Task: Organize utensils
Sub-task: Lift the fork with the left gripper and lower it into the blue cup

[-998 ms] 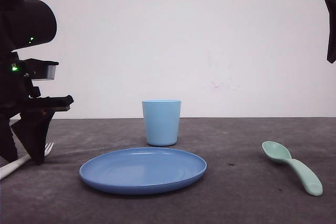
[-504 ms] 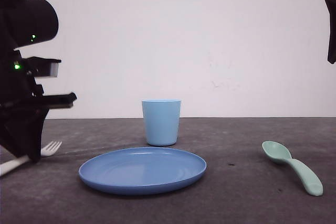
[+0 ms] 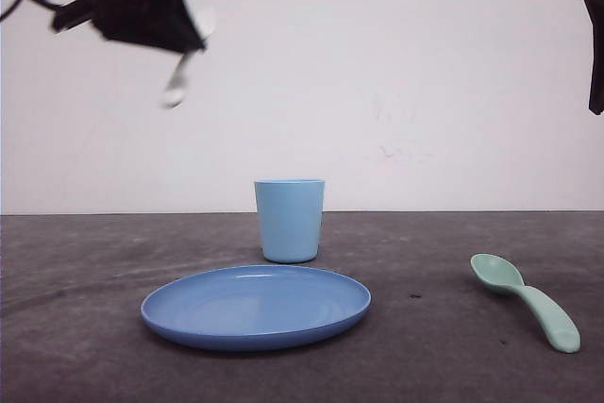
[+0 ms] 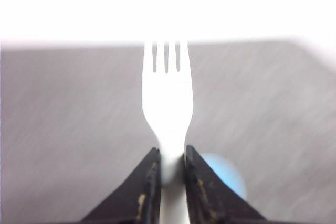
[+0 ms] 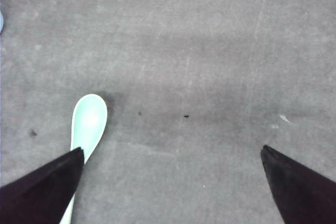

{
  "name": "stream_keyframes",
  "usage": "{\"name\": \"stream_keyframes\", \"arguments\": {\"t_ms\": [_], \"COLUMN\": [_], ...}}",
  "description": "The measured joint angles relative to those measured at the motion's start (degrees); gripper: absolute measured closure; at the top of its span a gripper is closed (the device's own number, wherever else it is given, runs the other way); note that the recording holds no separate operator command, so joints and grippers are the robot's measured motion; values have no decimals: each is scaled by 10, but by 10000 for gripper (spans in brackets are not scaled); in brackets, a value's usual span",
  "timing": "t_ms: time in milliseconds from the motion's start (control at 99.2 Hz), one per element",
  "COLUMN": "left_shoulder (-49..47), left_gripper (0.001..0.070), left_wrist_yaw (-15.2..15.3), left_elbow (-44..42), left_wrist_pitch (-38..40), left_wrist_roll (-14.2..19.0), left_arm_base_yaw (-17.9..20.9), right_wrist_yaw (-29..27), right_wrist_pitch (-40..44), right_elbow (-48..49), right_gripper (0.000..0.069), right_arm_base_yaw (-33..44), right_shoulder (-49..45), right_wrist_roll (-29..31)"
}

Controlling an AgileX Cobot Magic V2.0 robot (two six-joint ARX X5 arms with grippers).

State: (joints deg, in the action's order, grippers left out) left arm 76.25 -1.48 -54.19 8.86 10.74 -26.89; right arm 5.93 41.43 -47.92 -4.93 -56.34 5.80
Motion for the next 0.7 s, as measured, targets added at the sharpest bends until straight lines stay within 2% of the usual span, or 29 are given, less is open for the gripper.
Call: {"name": "stream_keyframes", "arguments": {"t_ms": [373, 564, 695], "left_shoulder": [149, 225, 265], "left_gripper": [667, 667, 667], "left_wrist_yaw": [-2, -3, -3], "left_elbow": [0, 0, 0], "left_wrist_pitch": [254, 353, 389], "left_wrist_roll": [0, 0, 0], "left_arm_base_yaw": [-33, -37, -40], "right_wrist_yaw": [0, 0, 1], "right_wrist_pitch": [0, 0, 0], "right_elbow": [0, 0, 0], "right_gripper": [11, 11, 11], "right_arm_base_yaw": [0, 0, 0], "right_shoulder": [0, 0, 0], "right_wrist_roll": [0, 0, 0]}}
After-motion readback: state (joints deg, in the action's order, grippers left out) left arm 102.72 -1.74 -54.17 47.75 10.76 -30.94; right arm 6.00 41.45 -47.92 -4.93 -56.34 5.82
